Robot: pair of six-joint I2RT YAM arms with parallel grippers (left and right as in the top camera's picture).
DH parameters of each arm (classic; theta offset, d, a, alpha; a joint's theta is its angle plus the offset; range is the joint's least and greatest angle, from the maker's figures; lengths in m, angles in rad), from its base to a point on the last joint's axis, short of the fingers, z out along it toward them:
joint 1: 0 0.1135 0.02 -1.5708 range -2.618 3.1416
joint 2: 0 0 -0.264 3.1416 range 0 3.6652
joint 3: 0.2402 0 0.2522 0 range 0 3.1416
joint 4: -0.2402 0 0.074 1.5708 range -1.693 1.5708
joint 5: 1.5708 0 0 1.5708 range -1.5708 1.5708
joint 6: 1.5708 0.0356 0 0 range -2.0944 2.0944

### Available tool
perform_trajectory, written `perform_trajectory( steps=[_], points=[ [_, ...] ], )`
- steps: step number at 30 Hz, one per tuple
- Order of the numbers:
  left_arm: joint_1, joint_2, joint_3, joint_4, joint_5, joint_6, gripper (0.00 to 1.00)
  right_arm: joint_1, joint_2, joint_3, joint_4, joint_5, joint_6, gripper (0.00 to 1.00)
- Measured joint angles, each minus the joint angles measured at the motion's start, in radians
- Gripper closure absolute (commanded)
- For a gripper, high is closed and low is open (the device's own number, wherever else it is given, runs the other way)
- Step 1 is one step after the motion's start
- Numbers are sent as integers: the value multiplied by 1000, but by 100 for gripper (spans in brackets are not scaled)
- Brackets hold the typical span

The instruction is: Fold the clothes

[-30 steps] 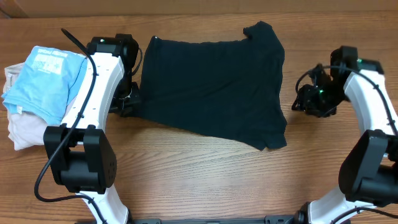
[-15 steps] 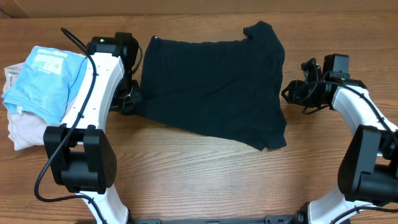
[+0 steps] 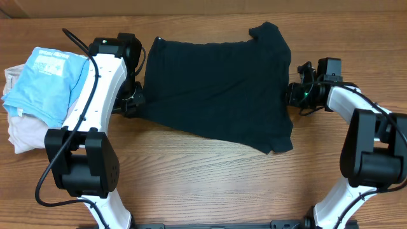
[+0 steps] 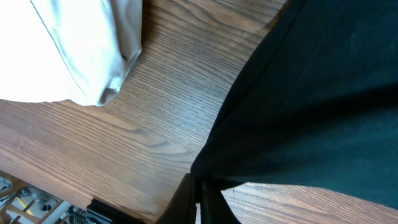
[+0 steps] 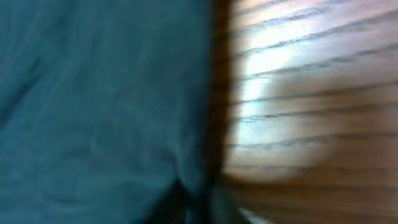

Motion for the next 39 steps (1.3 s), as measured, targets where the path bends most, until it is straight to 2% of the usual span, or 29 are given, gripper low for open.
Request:
perform_trajectory(
  steps=[6,12,14,16,17,18,21,28,39],
  points=[
    [0,0,0,0,0,0,96,-3,3,20,-38,3,9,96],
    [0,0,0,0,0,3,96,-23,-14,232,-218,80,13,96],
    [0,0,0,0,0,3,96,-21,-37,314,-259,146,14,89],
    [0,0,0,0,1,3,96,-13,-71,362,-283,222,21,75],
    [0,0,0,0,1,3,96,-11,-79,369,-290,236,8,62],
    [0,0,0,0,0,3,96,-7,-90,372,-307,260,7,58],
    [0,0,0,0,0,3,96,-2,-96,361,-361,307,13,53],
    [0,0,0,0,0,3,96,-2,-95,262,-415,320,14,54],
    [0,0,0,1,0,3,96,42,-94,150,-441,162,-10,57]
  ],
)
